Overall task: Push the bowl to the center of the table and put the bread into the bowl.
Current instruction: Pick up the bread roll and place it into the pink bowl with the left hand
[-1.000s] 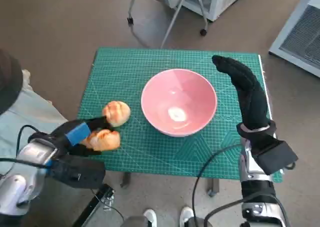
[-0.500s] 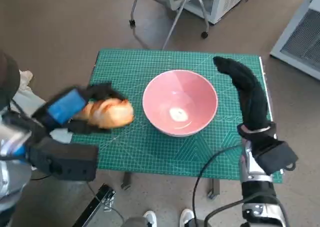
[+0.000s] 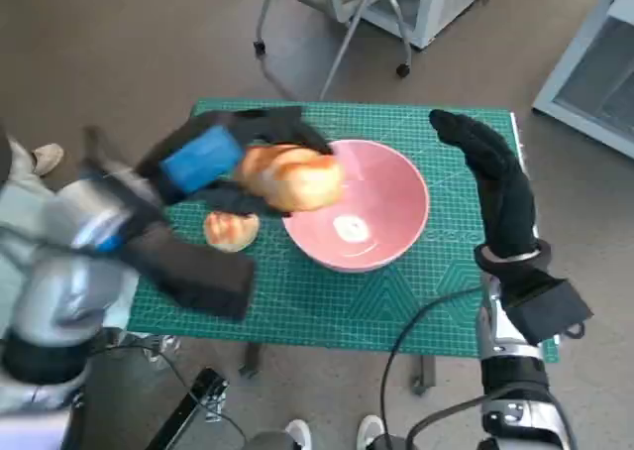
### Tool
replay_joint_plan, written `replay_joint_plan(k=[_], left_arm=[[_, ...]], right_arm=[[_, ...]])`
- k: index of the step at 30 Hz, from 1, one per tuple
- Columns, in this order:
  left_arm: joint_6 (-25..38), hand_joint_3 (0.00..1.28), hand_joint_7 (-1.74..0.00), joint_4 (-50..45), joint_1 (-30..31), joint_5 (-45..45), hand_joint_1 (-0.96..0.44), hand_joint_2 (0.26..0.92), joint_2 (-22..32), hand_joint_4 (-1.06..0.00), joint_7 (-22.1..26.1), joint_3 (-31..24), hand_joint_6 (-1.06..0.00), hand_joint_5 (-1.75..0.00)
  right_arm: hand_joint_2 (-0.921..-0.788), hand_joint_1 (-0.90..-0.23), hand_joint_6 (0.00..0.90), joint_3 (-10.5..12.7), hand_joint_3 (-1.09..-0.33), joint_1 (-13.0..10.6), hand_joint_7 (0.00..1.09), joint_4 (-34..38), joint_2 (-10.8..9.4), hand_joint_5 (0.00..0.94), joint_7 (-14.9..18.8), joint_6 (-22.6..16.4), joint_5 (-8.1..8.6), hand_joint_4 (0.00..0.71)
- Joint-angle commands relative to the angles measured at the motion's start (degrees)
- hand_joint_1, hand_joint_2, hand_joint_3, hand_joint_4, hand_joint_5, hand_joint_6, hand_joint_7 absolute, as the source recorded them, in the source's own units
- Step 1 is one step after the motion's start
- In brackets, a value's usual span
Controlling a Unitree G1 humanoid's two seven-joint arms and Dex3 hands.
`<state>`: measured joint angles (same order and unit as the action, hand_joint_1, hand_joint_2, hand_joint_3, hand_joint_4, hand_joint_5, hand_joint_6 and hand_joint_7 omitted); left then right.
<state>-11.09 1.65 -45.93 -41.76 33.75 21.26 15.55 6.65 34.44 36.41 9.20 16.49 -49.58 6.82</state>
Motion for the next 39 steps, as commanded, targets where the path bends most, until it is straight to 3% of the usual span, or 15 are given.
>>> replay_joint_plan(k=[1, 6, 12, 19, 23, 24, 25, 26, 28, 31, 39], left_arm=[[-4.64, 0.02, -1.09, 12.18, -5.94, -2.06, 0.0, 0.916, -3.65, -0.73, -5.9, 3.84, -0.7, -1.12], [-7.06, 0.03, -1.11, 25.48, -11.04, -4.59, 0.0, 0.919, -7.34, -0.72, -10.65, 7.7, -0.69, -1.13], [-7.65, 0.09, -1.1, 38.63, -15.88, -8.34, 0.0, 0.92, -11.18, -0.6, -14.5, 12.42, -0.68, -1.27], [-9.23, 0.11, -1.03, 45.96, -18.0, -9.54, 0.0, 0.92, -13.53, -0.56, -15.83, 16.03, -0.67, -1.39], [-9.03, 0.21, -1.21, 48.65, -18.39, -8.83, 0.0, 0.921, -14.32, -0.44, -14.28, 16.71, -0.55, -1.45], [-8.4, 0.2, -0.94, 49.04, -18.35, -8.44, 0.01, 0.882, -14.51, -0.44, -12.89, 16.71, -0.52, -1.07], [-7.41, 0.19, -0.79, 49.3, -18.31, -7.91, 0.01, 0.89, -14.72, -0.45, -10.55, 16.66, -0.52, -0.89], [-6.7, 0.14, -0.55, 49.45, -18.27, -7.51, 0.01, 0.889, -14.86, -0.41, -8.83, 16.6, -0.48, -0.58], [-5.25, 0.08, -0.25, 49.67, -18.52, -6.42, 0.01, 0.884, -15.24, -0.33, -4.47, 16.38, -0.45, -0.24], [-4.47, 0.04, -0.1, 49.57, -19.07, -5.26, 0.0, 0.856, -15.33, -0.23, 0.13, 16.43, -0.41, -0.08], [-4.75, 0.0, -0.02, 48.19, -18.83, -0.44, 0.0, 0.816, -14.79, -0.14, 5.94, 14.21, -0.38, 0.0]], right_arm=[[-0.921, -0.591, -0.001, 0.75, -0.884, -0.64, 0.86, 1.13, 1.02, 0.334, -0.54, -0.02, -0.08, 0.205], [-0.921, -0.595, -0.001, 1.19, -0.875, -1.14, 0.85, 1.06, 1.25, 0.327, -0.69, -0.14, 0.2, 0.21], [-0.921, -0.588, 0.0, 1.82, -0.86, -2.04, 0.85, 0.74, 1.51, 0.268, -1.13, -0.39, 0.33, 0.24], [-0.921, -0.582, 0.028, 2.86, -0.848, -3.05, 0.8, 0.56, 1.98, 0.174, -1.18, -1.19, 0.87, 0.292], [-0.921, -0.579, 0.044, 3.25, -0.842, -3.28, 0.77, 0.62, 2.09, 0.13, -1.15, -1.4, 1.29, 0.319], [-0.921, -0.577, 0.044, 3.35, -0.842, -3.39, 0.77, 0.55, 2.1, 0.123, -1.2, -1.43, 1.33, 0.32], [-0.921, -0.576, 0.045, 3.45, -0.842, -3.51, 0.76, 0.44, 2.11, 0.121, -1.34, -1.52, 1.31, 0.322], [-0.921, -0.575, 0.048, 3.52, -0.841, -3.61, 0.76, 0.36, 2.11, 0.117, -1.45, -1.59, 1.29, 0.326], [-0.921, -0.574, 0.051, 3.66, -0.84, -3.9, 0.76, 0.05, 2.06, 0.113, -1.77, -1.83, 1.05, 0.33], [-0.921, -0.573, 0.053, 3.85, -0.839, -4.11, 0.76, -0.11, 2.11, 0.108, -2.15, -2.05, 0.77, 0.334], [-0.921, -0.562, 0.056, 3.96, -0.839, -4.29, 0.75, -0.35, 2.16, 0.097, -3.09, -2.35, 0.09, 0.34]])
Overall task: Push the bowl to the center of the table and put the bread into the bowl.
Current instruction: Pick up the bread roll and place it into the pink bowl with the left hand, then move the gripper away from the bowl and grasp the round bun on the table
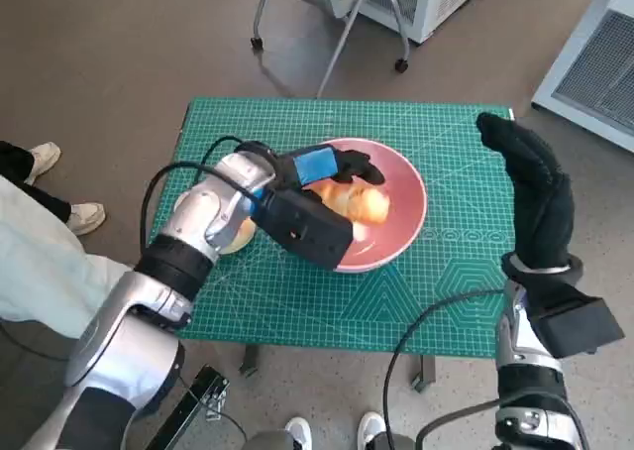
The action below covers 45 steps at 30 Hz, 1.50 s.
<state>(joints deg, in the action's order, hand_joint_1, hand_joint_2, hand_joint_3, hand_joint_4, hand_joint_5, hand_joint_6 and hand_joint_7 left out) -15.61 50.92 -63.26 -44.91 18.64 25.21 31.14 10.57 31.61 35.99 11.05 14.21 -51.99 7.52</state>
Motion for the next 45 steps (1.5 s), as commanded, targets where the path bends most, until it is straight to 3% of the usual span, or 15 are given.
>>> replay_joint_plan(k=[1, 10, 21, 28, 32, 36, 45], left_arm=[[-0.26, 0.0, -0.02, -1.34, -1.39, 2.98, 0.0, 0.814, 0.42, -0.13, 2.1, -1.48, -0.37, 0.0], [0.99, 0.0, -0.02, -6.97, -0.13, 5.12, -0.01, 0.812, 2.46, -0.14, 2.74, -3.44, -0.39, -0.01], [4.94, 0.01, -0.07, -27.25, 6.07, 9.28, 0.03, 0.841, 10.37, -0.4, 7.42, -10.02, -0.58, -0.04], [5.96, 0.01, -0.09, -39.78, 12.32, 13.04, 0.05, 0.845, 18.24, -0.5, 10.91, -16.63, -0.64, -0.06], [7.25, 0.01, -0.07, -43.83, 15.49, 14.08, 0.05, 0.843, 22.13, -0.48, 12.82, -19.49, -0.61, -0.04], [9.31, 0.0, -0.03, -47.01, 18.08, 14.71, 0.05, 0.835, 25.32, -0.38, 15.06, -21.52, -0.53, -0.01], [11.48, 0.0, 0.0, -51.85, 22.98, 13.95, 0.08, 0.808, 30.42, -0.27, 18.17, -22.71, -0.45, 0.0]], right_arm=[[-0.921, -0.561, 0.056, 0.02, -0.84, -1.51, 0.75, 0.04, 0.31, 0.096, -0.89, 0.01, -0.68, 0.341], [-0.921, -0.556, 0.058, -0.24, -0.841, -1.46, 0.74, 0.19, 0.12, 0.087, -1.45, -0.22, -1.29, 0.346], [-0.921, -0.562, 0.061, -0.82, -0.84, -1.48, 0.73, -0.13, -0.02, 0.076, -1.36, 0.17, -1.23, 0.351], [-0.921, -0.572, 0.061, -1.28, -0.837, -1.9, 0.73, -1.14, -0.09, 0.069, -0.27, 0.91, 0.26, 0.354], [-0.921, -0.573, 0.061, -1.37, -0.837, -2.02, 0.73, -1.32, 0.16, 0.066, 0.18, 0.94, 0.7, 0.355], [-0.921, -0.573, 0.061, -1.45, -0.837, -1.85, 0.73, -1.16, 0.29, 0.063, 0.69, 1.1, 1.27, 0.356], [-0.921, -0.568, 0.062, -1.81, -0.837, -1.3, 0.73, -1.07, -0.14, 0.058, 1.45, 2.05, 2.09, 0.361]])
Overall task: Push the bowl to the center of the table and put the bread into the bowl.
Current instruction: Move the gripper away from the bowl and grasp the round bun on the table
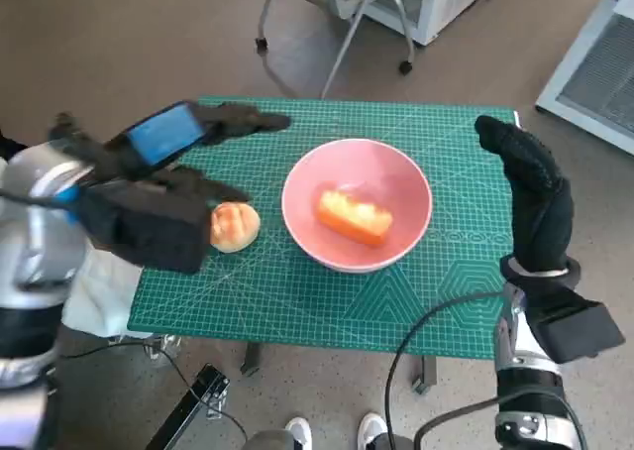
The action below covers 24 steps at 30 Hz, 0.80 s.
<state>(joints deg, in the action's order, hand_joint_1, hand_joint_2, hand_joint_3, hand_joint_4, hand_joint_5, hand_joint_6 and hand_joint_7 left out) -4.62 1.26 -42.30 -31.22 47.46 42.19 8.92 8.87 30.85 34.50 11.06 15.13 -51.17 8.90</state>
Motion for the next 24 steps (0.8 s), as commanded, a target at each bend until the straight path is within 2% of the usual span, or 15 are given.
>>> replay_joint_plan(k=[1, 6, 11, 17, 24], left_arm=[[0.56, 0.0, 0.0, -2.56, 2.7, 0.33, 0.08, 0.807, 2.01, -0.27, 1.39, -0.59, -0.44, 0.0], [0.27, 0.0, 0.0, -3.46, 5.26, -0.42, 0.13, 0.805, 3.52, -0.23, 1.43, -0.41, -0.41, 0.0], [-1.91, 0.0, 0.0, -2.63, 7.28, -4.09, 0.19, 0.812, 4.5, -0.19, -0.17, 1.37, -0.39, 0.0], [-1.97, 0.01, 0.0, -1.16, 7.24, -6.92, 0.21, 0.826, 4.04, -0.17, -0.15, 3.01, -0.38, 0.0], [-1.88, 0.01, 0.0, 1.79, 6.35, -9.27, 0.2, 0.828, 2.9, -0.15, -0.61, 5.07, -0.37, 0.0]], right_arm=[[-0.921, -0.567, 0.062, -0.18, -0.837, -0.5, 0.73, 0.3, -0.26, 0.058, 0.55, 1.42, 0.75, 0.361], [-0.921, -0.559, 0.06, -0.43, -0.837, -0.45, 0.73, -0.06, -0.45, 0.056, 0.71, 1.93, 0.79, 0.366], [-0.921, -0.561, 0.059, -0.75, -0.838, -0.58, 0.73, -0.71, -0.41, 0.053, 0.52, 2.25, 0.13, 0.368], [-0.921, -0.567, 0.056, -0.8, -0.838, -0.58, 0.74, -0.65, -0.25, 0.05, 1.17, 2.25, 0.57, 0.369], [-0.921, -0.566, 0.051, -0.68, -0.841, -0.58, 0.75, -0.66, 0.05, 0.047, 0.84, 2.22, -0.16, 0.371]])
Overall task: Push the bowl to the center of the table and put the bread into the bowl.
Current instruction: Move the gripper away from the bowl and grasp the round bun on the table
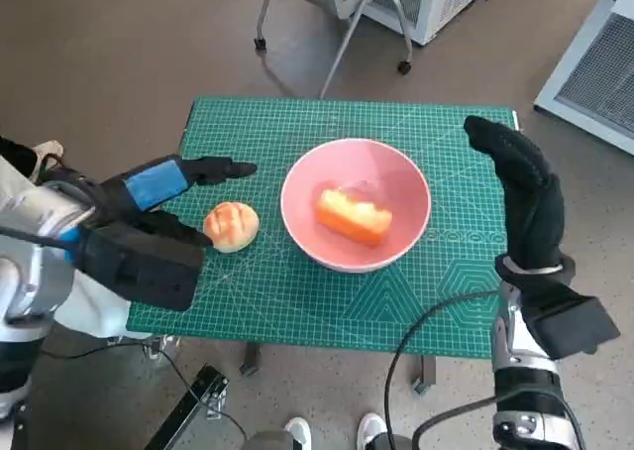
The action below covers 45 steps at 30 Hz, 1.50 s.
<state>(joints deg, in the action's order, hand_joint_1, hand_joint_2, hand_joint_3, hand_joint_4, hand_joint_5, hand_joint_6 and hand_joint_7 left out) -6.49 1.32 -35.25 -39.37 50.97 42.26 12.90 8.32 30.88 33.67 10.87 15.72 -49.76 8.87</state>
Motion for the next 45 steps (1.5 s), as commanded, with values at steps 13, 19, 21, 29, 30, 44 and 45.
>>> replay_joint_plan(k=[13, 19, 21, 29, 30, 44, 45], left_arm=[[-1.88, 0.02, 0.0, 14.48, -4.46, -8.14, 0.19, 0.83, -4.46, -0.18, -4.5, 8.14, -0.37, -0.01], [-2.8, 0.02, -0.01, 21.83, -7.36, -11.08, 0.17, 0.83, -6.6, -0.18, -6.23, 11.5, -0.38, -0.01], [-3.15, 0.02, -0.01, 24.64, -8.46, -12.24, 0.16, 0.831, -7.45, -0.19, -7.2, 12.81, -0.38, -0.01], [-5.15, 0.04, -0.02, 37.36, -12.81, -17.65, 0.12, 0.859, -11.24, -0.25, -13.85, 19.04, -0.42, -0.02], [-5.72, 0.04, -0.02, 39.14, -13.37, -18.55, 0.12, 0.868, -11.73, -0.26, -15.57, 20.01, -0.43, -0.03], [-11.17, 0.25, -1.02, 57.79, -19.62, -24.31, 0.07, 0.908, -16.49, -0.5, -36.08, 28.41, -0.55, -1.2], [-11.44, 0.24, -1.15, 58.45, -19.91, -24.22, 0.04, 0.899, -16.59, -0.53, -36.73, 28.64, -0.54, -1.2]], right_arm=[[-0.921, -0.574, 0.046, 0.2, -0.846, -1.0, 0.76, 0.32, 0.68, 0.042, 0.57, 0.53, 0.26, 0.374], [-0.921, -0.58, 0.047, 0.35, -0.843, -1.24, 0.76, 0.0, 0.66, 0.04, 0.18, 0.62, 0.01, 0.376], [-0.921, -0.581, 0.047, 0.38, -0.842, -1.36, 0.76, -0.14, 0.68, 0.04, -0.15, 0.58, -0.39, 0.376], [-0.921, -0.576, 0.05, 0.48, -0.841, -1.48, 0.76, -0.29, 0.65, 0.037, -0.79, 0.42, -1.03, 0.378], [-0.921, -0.576, 0.051, 0.46, -0.841, -1.51, 0.76, -0.39, 0.58, 0.037, -0.87, 0.49, -1.04, 0.378], [-0.921, -0.576, 0.052, 0.28, -0.841, -2.07, 0.76, -1.2, 0.3, 0.032, -1.0, 0.51, -1.05, 0.382], [-0.921, -0.578, 0.051, 0.3, -0.84, -2.12, 0.76, -1.26, 0.29, 0.032, -0.97, 0.5, -0.99, 0.382]])
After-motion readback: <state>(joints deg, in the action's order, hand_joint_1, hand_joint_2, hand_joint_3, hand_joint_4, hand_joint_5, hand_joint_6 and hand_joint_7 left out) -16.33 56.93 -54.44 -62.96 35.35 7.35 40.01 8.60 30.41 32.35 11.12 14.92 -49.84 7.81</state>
